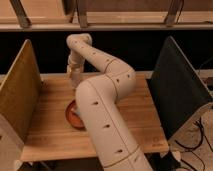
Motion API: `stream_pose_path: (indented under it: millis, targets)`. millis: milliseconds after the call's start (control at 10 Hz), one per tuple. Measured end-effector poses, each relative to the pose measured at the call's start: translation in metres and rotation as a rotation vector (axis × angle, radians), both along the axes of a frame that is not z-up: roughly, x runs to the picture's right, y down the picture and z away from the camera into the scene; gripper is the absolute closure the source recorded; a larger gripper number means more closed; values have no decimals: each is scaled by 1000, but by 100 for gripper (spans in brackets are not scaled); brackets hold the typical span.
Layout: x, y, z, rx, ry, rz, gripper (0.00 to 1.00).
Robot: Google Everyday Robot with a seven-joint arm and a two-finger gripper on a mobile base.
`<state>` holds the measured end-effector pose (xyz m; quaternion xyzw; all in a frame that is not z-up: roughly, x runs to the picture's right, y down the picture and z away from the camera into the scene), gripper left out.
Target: Place the ceramic cup over the eraser
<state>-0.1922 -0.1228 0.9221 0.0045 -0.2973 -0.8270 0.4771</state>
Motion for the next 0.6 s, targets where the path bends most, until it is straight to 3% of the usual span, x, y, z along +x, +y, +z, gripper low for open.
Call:
stream_pose_path:
  millis: [300, 600]
  targets:
    - [28, -71, -35, 142, 67, 42, 100]
    - [77, -122, -80, 238, 158, 134, 100]
